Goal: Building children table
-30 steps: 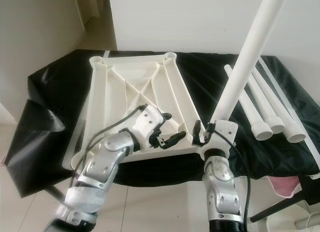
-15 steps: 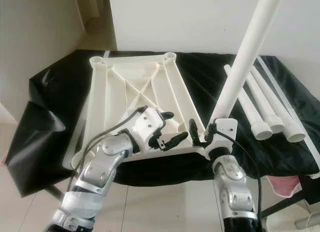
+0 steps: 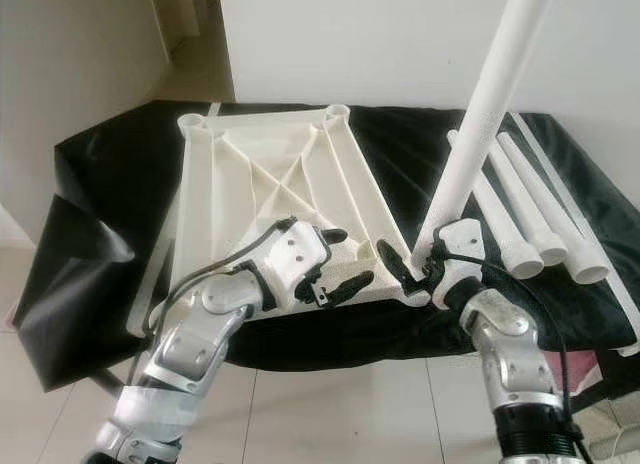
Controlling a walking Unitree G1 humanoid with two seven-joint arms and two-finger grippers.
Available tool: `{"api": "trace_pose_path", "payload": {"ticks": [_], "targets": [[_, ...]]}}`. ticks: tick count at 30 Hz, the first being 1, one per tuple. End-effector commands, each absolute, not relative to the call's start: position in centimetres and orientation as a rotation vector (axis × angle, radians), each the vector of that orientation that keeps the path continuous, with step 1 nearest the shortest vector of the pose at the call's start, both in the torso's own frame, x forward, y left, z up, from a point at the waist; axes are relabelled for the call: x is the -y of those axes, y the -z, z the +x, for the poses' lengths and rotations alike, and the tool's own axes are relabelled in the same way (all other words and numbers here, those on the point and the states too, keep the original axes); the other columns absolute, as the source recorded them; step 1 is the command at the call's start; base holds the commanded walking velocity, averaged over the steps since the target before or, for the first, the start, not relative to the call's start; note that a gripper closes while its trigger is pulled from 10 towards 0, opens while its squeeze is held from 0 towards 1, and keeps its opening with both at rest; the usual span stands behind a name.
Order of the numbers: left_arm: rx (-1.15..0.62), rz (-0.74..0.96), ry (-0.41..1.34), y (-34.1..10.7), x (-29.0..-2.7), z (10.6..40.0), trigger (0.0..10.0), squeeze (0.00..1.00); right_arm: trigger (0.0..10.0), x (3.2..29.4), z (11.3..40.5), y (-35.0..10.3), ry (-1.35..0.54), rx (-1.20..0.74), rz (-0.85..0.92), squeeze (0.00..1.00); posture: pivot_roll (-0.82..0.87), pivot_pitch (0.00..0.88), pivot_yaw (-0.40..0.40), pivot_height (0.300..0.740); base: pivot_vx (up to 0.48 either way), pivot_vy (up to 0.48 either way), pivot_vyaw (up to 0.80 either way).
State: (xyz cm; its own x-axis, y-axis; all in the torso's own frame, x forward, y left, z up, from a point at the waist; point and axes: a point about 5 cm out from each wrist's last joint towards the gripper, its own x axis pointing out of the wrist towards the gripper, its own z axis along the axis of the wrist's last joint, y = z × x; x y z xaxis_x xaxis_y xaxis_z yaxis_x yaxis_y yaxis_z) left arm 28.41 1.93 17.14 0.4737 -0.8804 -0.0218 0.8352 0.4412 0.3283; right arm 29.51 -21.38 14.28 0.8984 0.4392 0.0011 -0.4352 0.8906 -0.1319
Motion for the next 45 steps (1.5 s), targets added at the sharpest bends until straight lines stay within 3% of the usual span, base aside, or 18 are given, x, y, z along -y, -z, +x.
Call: {"api": "trace_pose_path", "payload": {"ticks": [1,2,15,16,17,37,45], "targets": [[0.162,0.323,1.07,-17.3,-1.7,28.4,10.0,0.0,8.0,21.3,29.7,-14.1,-0.482,0.019,-0.139,0.0,-0.04,0.0,-0.037,0.74,0.0,0.0,0.0],[0.163,0.324,1.068,-17.3,-1.7,28.4,10.0,0.0,0.0,21.5,29.7,-13.9,-0.489,0.008,-0.146,0.0,-0.04,0.0,-0.039,0.74,0.0,0.0,0.0],[0.161,0.326,1.058,-17.4,-1.6,28.3,10.0,0.0,0.0,22.4,29.4,-12.6,-0.462,-0.054,-0.12,0.0,-0.05,0.006,-0.033,0.74,0.0,0.0,0.0],[0.163,0.331,1.056,-17.3,-1.6,28.4,10.0,0.0,3.8,22.4,29.4,-12.4,-0.448,-0.061,-0.116,0.0,-0.05,0.007,-0.032,0.74,0.0,0.0,0.0],[0.164,0.333,1.054,-17.3,-1.6,28.4,10.0,0.0,10.0,22.4,29.3,-12.2,-0.435,-0.067,-0.106,0.0,-0.05,0.007,-0.031,0.74,0.0,0.0,0.0],[0.163,0.324,1.069,-17.2,-1.3,28.1,10.0,0.0,10.0,21.3,29.4,-10.8,-0.035,-0.145,0.017,0.0,-0.06,0.001,-0.03,0.74,0.0,0.0,0.0],[0.162,0.317,1.085,-17.2,-0.9,28.0,10.0,0.0,10.0,19.6,29.0,-10.4,0.181,-0.155,0.043,0.0,-0.07,0.0,-0.029,0.74,0.0,0.0,0.0]]}}
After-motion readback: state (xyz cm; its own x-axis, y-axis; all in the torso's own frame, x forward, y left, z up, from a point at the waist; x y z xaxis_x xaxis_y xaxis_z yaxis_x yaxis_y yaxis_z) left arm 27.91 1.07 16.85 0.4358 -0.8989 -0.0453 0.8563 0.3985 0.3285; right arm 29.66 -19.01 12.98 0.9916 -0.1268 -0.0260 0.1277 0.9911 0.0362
